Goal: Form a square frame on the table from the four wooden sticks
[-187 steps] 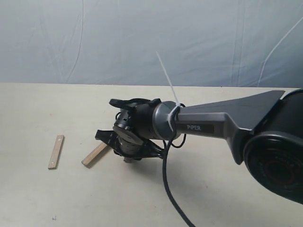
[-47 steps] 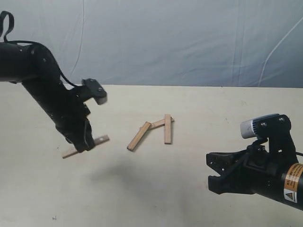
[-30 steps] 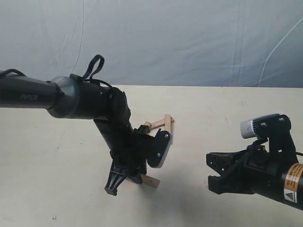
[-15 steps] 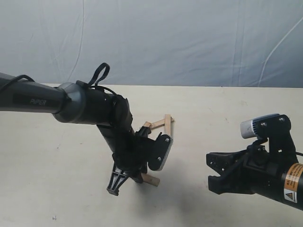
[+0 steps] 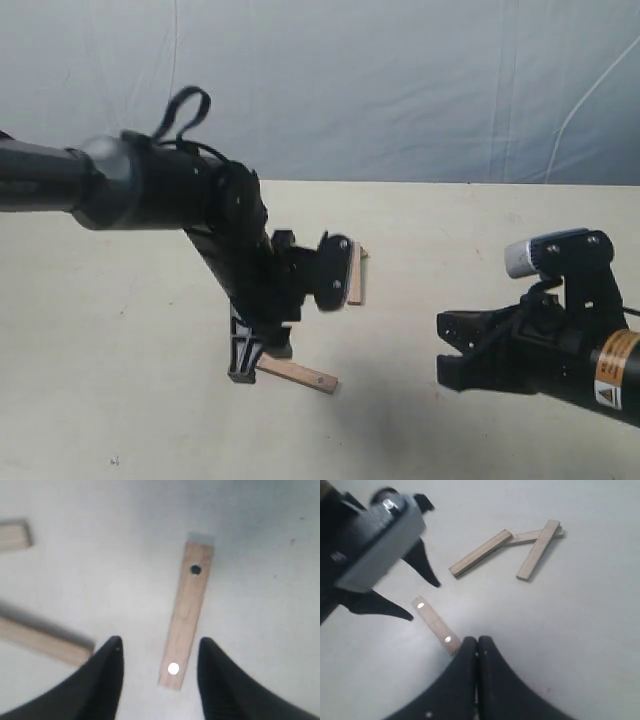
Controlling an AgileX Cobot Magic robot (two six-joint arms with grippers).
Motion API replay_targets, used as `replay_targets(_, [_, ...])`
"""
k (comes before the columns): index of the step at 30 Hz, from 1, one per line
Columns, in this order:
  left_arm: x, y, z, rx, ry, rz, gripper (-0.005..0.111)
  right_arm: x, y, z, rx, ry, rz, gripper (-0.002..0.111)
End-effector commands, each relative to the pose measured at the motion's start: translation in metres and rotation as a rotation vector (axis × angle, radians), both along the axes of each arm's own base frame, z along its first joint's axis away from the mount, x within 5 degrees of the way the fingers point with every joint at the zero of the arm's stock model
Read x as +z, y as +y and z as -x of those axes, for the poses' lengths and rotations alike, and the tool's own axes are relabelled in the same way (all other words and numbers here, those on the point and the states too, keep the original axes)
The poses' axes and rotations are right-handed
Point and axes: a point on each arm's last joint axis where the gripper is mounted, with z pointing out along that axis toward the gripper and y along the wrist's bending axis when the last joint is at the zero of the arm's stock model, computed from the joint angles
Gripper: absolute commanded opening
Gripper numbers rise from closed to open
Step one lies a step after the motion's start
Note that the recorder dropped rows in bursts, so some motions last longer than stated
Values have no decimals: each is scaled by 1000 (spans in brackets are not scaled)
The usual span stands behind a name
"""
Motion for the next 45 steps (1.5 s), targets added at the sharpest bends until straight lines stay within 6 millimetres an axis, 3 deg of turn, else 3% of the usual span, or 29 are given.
replay_targets(1, [62, 32, 1, 302, -81, 19, 6, 28, 3, -34, -111, 14, 113, -1])
replay_targets(2, [71, 39, 1, 379, -88, 38, 1, 32, 4, -41, -130, 22, 134, -1])
replay_targets(5, [103, 67, 4, 631, -36, 153, 0, 42, 10, -66, -194, 62, 211, -1])
replay_targets(9, [137, 104, 23, 880, 64, 381, 0, 37, 21, -96, -238, 133, 294, 2])
replay_targets(10, [148, 115, 32, 953, 60, 490, 0, 34, 23, -103, -241, 158, 324, 7])
replay_targets(14, [155, 150, 69, 1131, -47, 795, 0, 24, 40, -121, -144, 301, 408, 33])
replay_targets(16, [151, 162, 95, 1179, -126, 943, 0, 21, 54, -131, -49, 360, 414, 45])
replay_targets(18, [143, 171, 120, 1213, -178, 1055, 0, 19, 65, -142, -7, 390, 394, 49])
replay_targets(23, [104, 199, 183, 1279, -298, 1268, 0, 8, 84, -174, -4, 424, 393, 49])
replay_targets(29, [68, 218, 233, 1294, -312, 1479, 0, -12, 102, -207, -26, 450, 380, 49])
replay_targets(32, [60, 222, 249, 1264, -295, 1595, 0, -23, 108, -223, -50, 472, 405, 49])
replay_targets(37, [42, 223, 261, 1208, -297, 1638, 0, -41, 116, -242, -68, 505, 455, 49])
replay_targets(45, [38, 220, 262, 1153, -333, 1532, 0, -64, 124, -259, -85, 516, 447, 49])
